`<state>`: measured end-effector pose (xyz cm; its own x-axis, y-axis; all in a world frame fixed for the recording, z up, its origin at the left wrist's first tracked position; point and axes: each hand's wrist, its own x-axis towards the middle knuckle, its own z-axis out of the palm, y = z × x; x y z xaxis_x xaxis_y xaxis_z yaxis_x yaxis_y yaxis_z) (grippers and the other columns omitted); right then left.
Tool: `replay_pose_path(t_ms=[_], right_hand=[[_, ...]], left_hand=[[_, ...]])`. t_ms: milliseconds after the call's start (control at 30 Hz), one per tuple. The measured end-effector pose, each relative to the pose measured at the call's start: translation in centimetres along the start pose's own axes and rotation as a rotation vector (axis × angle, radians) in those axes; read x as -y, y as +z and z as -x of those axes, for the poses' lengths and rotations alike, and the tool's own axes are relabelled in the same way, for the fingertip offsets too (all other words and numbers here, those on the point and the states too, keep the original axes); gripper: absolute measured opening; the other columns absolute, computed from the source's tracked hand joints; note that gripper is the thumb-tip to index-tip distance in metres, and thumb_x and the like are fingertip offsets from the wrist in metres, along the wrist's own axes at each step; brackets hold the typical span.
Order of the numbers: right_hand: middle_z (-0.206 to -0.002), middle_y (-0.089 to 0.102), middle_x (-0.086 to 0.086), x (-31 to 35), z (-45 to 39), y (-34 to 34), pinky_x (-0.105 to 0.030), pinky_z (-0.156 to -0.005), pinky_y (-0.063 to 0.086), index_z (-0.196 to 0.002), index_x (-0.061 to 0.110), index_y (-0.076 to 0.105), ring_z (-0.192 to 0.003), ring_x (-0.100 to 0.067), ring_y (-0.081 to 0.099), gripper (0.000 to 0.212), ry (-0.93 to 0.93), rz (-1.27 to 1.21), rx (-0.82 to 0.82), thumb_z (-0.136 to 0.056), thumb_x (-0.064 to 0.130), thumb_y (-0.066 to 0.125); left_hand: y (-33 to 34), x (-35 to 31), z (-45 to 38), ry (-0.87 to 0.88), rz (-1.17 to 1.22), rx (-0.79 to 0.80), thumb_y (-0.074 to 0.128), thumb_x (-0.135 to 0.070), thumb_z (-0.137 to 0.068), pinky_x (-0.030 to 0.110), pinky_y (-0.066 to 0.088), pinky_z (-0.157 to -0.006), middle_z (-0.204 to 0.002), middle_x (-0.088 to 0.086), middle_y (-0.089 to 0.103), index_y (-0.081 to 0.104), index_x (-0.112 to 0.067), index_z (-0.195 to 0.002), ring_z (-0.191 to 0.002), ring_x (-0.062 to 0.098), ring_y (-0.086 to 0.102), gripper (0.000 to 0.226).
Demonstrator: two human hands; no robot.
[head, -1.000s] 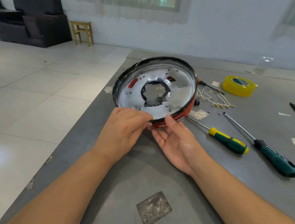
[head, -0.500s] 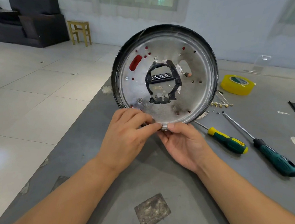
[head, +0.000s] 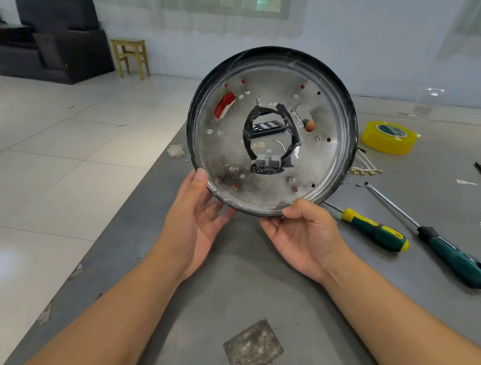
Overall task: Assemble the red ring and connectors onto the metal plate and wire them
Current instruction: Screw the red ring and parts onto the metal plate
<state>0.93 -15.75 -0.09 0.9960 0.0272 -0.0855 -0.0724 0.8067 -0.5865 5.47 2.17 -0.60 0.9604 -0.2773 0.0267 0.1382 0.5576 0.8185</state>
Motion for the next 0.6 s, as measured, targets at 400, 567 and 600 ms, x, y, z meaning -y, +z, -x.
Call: replay_pose_path(t_ms=[400, 567, 600], right_hand=[[-0.115, 0.077, -0.006, -0.4, -0.3, -0.3, -0.036, -0.082, 0.063, -0.125, 0.01, 0.065, -0.106, -0.025, 0.074, 0.033, -0.163, 0.674, -0.185, -0.096, -0.004, 0.061], [-0.111, 0.077, -0.014, 0.1, 0.2, 0.2, -0.025, -0.068, 0.061, -0.119, 0.001, 0.067, -0.093, -0.026, 0.077, 0.025, -0.084, 0.482, -0.21, -0.095, -0.005, 0.062], [-0.109, 0.078, -0.015, 0.2, 0.3, 0.2, -0.023, -0.067, 0.061, -0.118, -0.001, 0.068, -0.089, -0.026, 0.078, 0.023, -0.071, 0.457, -0.212, -0.096, -0.005, 0.062]], left_hand=[[-0.5, 0.3, -0.6, 0.005, 0.004, -0.087, 0.058, -0.007, -0.102, 0.059, 0.051, -0.108, -0.133, 0.016, 0.071, 0.057, -0.009, -0.141, -0.127, 0.035, 0.066, 0.04], [-0.8, -0.1, -0.8, -0.069, -0.048, -0.015, 0.052, -0.077, -0.086, 0.051, 0.058, -0.101, -0.143, -0.001, 0.067, 0.058, -0.024, -0.146, -0.133, 0.024, 0.063, 0.08], [-0.9, -0.1, -1.0, -0.099, -0.013, -0.002, 0.044, -0.087, -0.082, 0.055, 0.055, -0.103, -0.145, -0.002, 0.065, 0.058, -0.026, -0.146, -0.133, 0.024, 0.063, 0.089]])
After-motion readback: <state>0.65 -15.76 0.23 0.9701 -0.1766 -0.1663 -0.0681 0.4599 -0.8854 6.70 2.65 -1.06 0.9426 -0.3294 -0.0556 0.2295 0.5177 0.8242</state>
